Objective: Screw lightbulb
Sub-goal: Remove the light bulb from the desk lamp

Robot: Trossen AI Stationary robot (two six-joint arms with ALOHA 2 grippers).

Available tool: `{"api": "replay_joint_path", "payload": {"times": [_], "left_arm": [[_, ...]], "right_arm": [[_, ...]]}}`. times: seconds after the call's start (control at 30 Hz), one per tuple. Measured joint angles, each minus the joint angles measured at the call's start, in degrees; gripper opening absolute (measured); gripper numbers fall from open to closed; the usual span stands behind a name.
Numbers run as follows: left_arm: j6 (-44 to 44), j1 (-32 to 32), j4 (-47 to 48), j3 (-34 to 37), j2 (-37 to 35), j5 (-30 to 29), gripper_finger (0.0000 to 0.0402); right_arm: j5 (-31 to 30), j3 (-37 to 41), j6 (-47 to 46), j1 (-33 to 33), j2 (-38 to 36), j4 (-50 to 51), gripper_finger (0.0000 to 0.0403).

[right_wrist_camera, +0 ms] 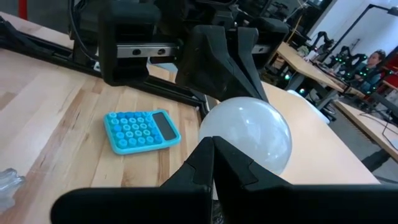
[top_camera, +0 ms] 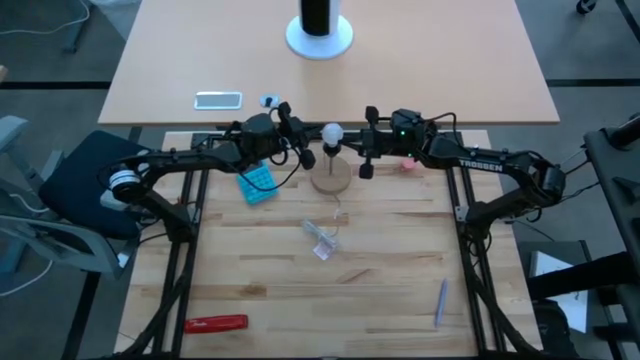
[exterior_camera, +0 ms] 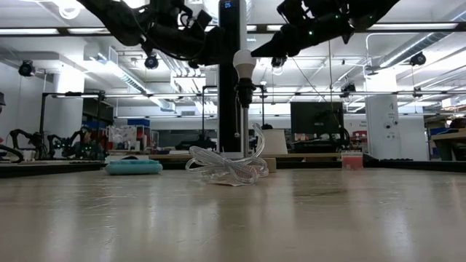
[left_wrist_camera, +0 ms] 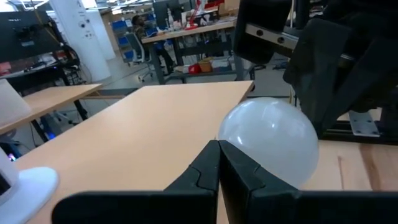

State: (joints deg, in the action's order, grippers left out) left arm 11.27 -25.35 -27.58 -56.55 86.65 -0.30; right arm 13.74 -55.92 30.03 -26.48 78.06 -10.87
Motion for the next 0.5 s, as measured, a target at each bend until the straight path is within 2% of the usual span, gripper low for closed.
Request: {"api": "replay_joint_path", "payload": {"times": [0.5], "left_arm": [[-0.86,1.32,3.63,-0.04,-1.60,0.49,0.0000]], "right_arm": [[-2.63,0.00,0.01,-0.11,-0.02,0.43,0.0000]]}}
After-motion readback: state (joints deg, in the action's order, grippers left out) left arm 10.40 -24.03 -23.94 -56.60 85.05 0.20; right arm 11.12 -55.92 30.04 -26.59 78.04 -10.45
